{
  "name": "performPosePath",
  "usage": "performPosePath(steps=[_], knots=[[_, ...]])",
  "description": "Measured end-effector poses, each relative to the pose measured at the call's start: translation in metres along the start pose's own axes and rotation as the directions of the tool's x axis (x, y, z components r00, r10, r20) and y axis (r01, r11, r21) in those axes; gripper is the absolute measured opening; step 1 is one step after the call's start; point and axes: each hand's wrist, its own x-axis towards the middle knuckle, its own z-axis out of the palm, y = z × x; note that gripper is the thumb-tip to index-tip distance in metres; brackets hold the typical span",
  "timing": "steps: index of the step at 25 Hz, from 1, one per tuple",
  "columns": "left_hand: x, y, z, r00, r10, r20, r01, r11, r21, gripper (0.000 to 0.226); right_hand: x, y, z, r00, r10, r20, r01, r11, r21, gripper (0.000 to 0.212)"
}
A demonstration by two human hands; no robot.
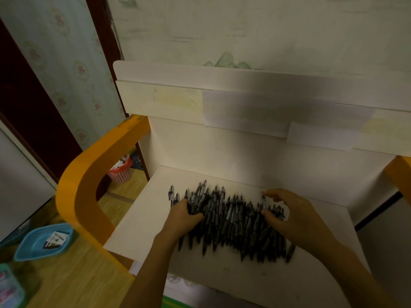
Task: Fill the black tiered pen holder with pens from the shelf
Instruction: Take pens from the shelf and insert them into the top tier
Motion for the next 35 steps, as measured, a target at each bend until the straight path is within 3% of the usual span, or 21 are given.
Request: performPosePath(steps=[9,13,17,24,29,35], knots=[[-0.001,-0.003,-0.008,0.998,-0.038,0.054,0.035,0.997,0.067,0.012,0.003,-0.002,0.003,1.000,-0.007,0.008,0.007,1.000,-0.006,0.040],[0.001,-0.003,-0.011,0.993,-0.090,0.071,0.084,0.993,0.087,0.019,0.003,-0.003,0.004,1.000,-0.006,0.010,0.006,1.000,-0.011,0.039],[0.002,-0.002,-0.013,0.988,-0.106,0.109,0.102,0.994,0.042,0.013,0.003,-0.003,0.005,1.000,-0.006,0.011,0.006,1.000,-0.017,0.040],[0.005,-0.003,-0.012,0.989,-0.130,0.073,0.127,0.991,0.050,0.025,0.004,-0.003,0.004,1.000,0.010,0.019,-0.010,1.000,-0.016,0.039],[0.005,-0.003,-0.011,0.985,-0.173,0.028,0.173,0.985,0.004,0.057,0.004,-0.003,0.004,1.000,0.009,0.009,-0.009,1.000,-0.025,0.038],[0.007,0.003,-0.013,0.979,-0.185,0.079,0.184,0.983,0.022,0.052,0.004,-0.002,0.004,1.000,0.009,0.010,-0.008,1.000,-0.030,0.038]])
